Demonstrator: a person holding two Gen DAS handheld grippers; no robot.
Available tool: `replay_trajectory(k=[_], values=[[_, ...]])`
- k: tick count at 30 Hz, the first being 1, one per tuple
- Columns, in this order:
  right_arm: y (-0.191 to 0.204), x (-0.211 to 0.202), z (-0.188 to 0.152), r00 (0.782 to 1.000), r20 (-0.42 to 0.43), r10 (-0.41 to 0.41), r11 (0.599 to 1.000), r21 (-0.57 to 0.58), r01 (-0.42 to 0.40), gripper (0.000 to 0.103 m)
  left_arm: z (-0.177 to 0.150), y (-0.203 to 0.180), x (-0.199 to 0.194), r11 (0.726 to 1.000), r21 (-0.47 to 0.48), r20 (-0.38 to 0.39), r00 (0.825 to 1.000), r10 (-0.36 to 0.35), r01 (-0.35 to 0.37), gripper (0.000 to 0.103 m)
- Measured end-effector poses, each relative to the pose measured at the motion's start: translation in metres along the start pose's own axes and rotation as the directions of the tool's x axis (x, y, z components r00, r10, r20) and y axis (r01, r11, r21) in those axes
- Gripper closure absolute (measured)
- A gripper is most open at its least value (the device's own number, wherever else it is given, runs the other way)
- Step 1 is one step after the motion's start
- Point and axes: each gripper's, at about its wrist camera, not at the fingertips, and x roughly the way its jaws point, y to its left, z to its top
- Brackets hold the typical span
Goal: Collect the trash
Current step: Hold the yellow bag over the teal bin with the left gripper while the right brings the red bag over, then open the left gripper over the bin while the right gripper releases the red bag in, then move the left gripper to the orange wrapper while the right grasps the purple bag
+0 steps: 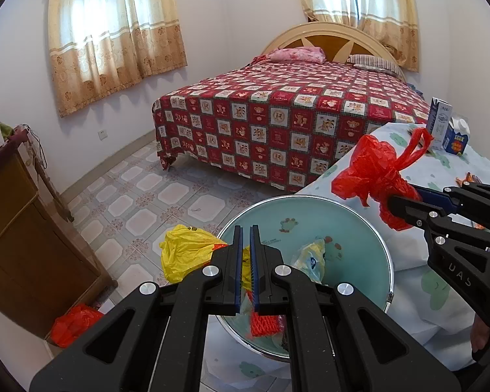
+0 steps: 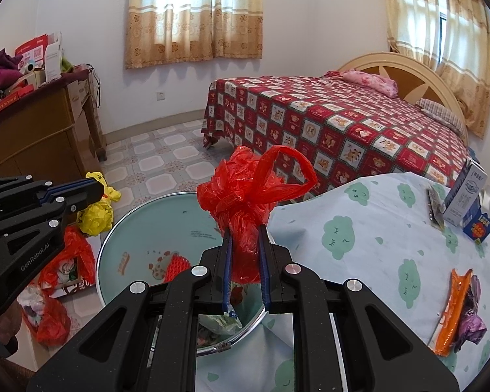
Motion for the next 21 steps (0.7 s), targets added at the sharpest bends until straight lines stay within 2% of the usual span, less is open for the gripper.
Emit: replay_trajectory(k=[7,9,10,11,12,16,17,18,21], values=[[0.000,0.002,-0.001,1.000,0.000,0.017,1.000,0.005,-0.017,0.086,-0.001,-0.008,0.003,1.000,0.005,-0.009,1.000,-0.018,0.018,0.097],[-0.001,0.004,-0.001,0.999,-0.005,0.034,0.999,0.008,-0.034,0.077,-0.001,-0.010,0.002,1.000,0.007,-0.006,1.000,-0.023,0.023,0.094],[-0.001,0.004,-0.002,0.999,-0.003,0.034,0.999,0.008,-0.034,0.065,-0.002,-0.010,0.001,1.000,0.007,-0.006,1.000,-0.028,0.028,0.090],[-0.002,0.004,-0.002,0.999,-0.003,0.034,0.999,0.009,-0.034,0.063,-0.002,-0.012,0.001,0.999,0.008,-0.006,0.999,-0.032,0.032,0.082],[-0.003,0.004,-0.003,0.999,-0.004,0.033,0.999,0.012,-0.032,0.063,-0.002,-0.013,0.000,0.999,0.011,-0.002,1.000,-0.031,0.031,0.075],[-0.007,0.003,-0.005,1.000,-0.003,0.016,1.000,0.023,-0.016,0.059,-0.004,-0.017,0.000,0.999,0.016,-0.004,0.999,-0.038,0.038,0.066],[-0.009,0.001,-0.007,1.000,-0.002,0.010,1.000,0.029,-0.010,0.058,-0.004,-0.018,0.000,0.999,0.015,-0.003,0.999,-0.036,0.036,0.057],[-0.010,0.000,-0.008,1.000,-0.002,0.006,0.999,0.033,-0.006,0.057,-0.005,-0.020,0.000,0.999,0.015,0.002,1.000,-0.030,0.030,0.053],[-0.024,-0.011,-0.015,1.000,0.006,-0.028,0.998,0.059,0.028,0.057,-0.009,-0.029,0.003,0.999,0.030,-0.012,0.999,-0.033,0.033,0.051]])
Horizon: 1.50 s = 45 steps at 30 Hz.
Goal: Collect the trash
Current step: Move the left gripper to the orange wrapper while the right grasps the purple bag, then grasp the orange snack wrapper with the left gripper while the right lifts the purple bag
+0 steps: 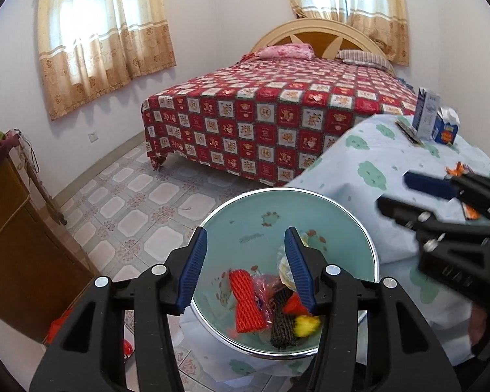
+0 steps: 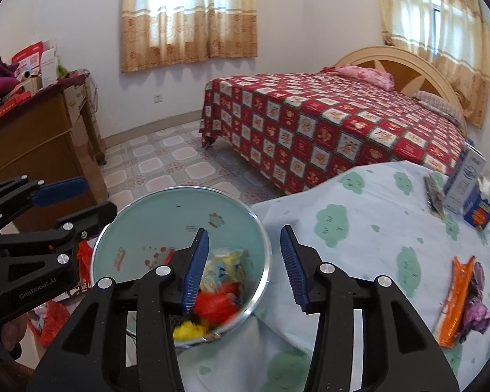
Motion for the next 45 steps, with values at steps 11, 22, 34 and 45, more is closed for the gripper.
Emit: replay_trajectory(k=[11,22,34,45], values=[[-0.148,-0.067,-0.036,0.943,-0.036,-0.332,0.905,0.272,0.328,0.056,-0.009,-0.053,0.011,0.997,0.079,-0.031,0.999,-0.008,0.010,0.043],[-0.231,-0.045,-0.078,0.906,-0.266,-0.328,0.824,0.389,0.412,0.056,0.013,-0.108,0.020,0.994,0.103,0.004,1.000,-0.031,0.031,0.036],[-0.232,-0.055,-0.094,0.934,-0.240,-0.263,0.843,0.414,0.343,0.082,0.024,-0.140,0.014,0.990,0.114,0.008,0.997,-0.082,0.081,0.036],[-0.267,-0.116,-0.118,0.913,-0.170,-0.372,0.794,0.452,0.407,0.083,0.037,-0.252,0.018,0.953,0.209,-0.035,0.975,-0.217,0.220,0.036]])
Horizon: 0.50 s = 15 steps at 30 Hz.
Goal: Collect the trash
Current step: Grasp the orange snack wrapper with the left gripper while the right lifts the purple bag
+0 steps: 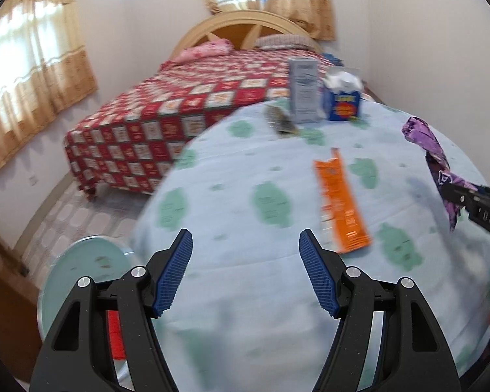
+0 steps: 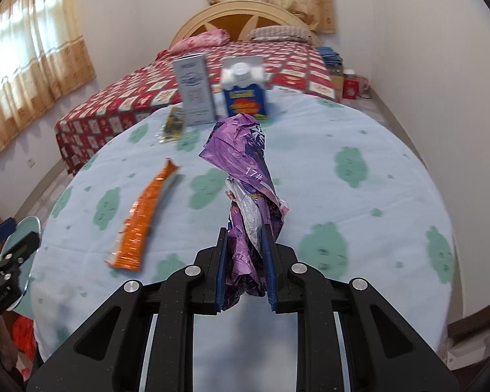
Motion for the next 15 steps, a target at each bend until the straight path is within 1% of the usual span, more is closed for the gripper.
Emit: replay_trajectory(k=[2,6,9,11,13,15], values=[[-0.010,-0.001,-0.001,1.000,0.000,-0.006,1.000,0.010,0.006,0.083,0.006,-0.016,0.009,1.000,0.012,-0.012,1.000,-0.018,0.018,0.036],[-0.027,0.002,-0.003,1.000,-0.004,-0.017,0.999,0.037,0.017,0.082,0.020,-0.047,0.036,0.997,0.013,-0.080,0.994,-0.072,0.073,0.036],[-0.038,0.006,-0.006,1.000,-0.012,-0.016,0.998,0.055,0.017,0.082,0.023,-0.065,0.050,0.996,0.042,-0.102,0.992,-0.069,0.074,0.036],[-0.040,0.008,-0.008,1.000,-0.019,-0.009,0.998,0.058,0.010,0.082,0.023,-0.069,0.058,0.996,0.047,-0.123,0.990,-0.071,0.077,0.036],[-0.041,0.010,-0.010,1.000,-0.024,0.000,0.998,0.057,0.002,0.082,0.022,-0.074,0.068,0.995,0.044,-0.158,0.984,-0.079,0.087,0.040],[-0.039,0.010,-0.011,1.000,-0.025,0.009,0.999,0.052,-0.008,0.082,0.019,-0.076,0.075,0.994,0.040,-0.184,0.979,-0.088,0.097,0.051]])
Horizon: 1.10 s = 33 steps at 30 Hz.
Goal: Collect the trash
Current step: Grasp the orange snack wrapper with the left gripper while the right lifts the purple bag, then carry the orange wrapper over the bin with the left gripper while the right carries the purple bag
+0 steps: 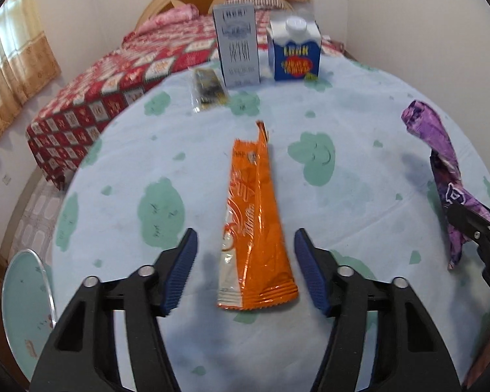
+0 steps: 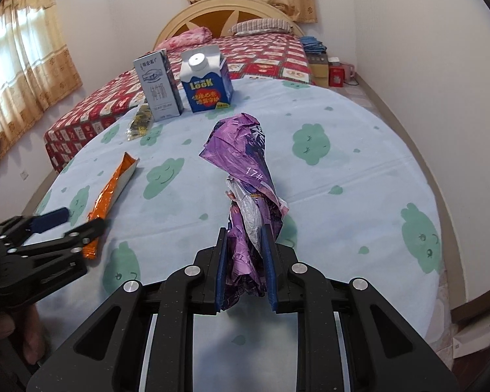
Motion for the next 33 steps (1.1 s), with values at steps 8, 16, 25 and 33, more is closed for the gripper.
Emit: replay_trajectory(k=[8,16,25,33], values=[[0.016,-0.006,-0.002,1.000,0.022,0.019,1.000,-0.025,-0.019,0.082,-0.009,0.007,-0.011,0.999,0.034,0.020,1.000,-0.013,0.013,0.079],[0.046,-0.013,-0.004,0.999,0.037,0.039,0.997,-0.072,-0.036,0.082,-0.030,0.042,-0.050,0.999,0.027,0.106,0.993,0.044,-0.047,0.080],[0.089,-0.014,-0.005,0.996,0.038,0.076,0.988,-0.135,-0.070,0.082,-0.056,0.087,-0.079,0.995,-0.019,0.136,0.986,0.095,-0.093,0.080],[0.128,-0.009,-0.006,0.993,0.032,0.110,0.975,-0.196,-0.102,0.082,-0.072,0.124,-0.092,0.990,-0.069,0.143,0.980,0.135,-0.126,0.080]])
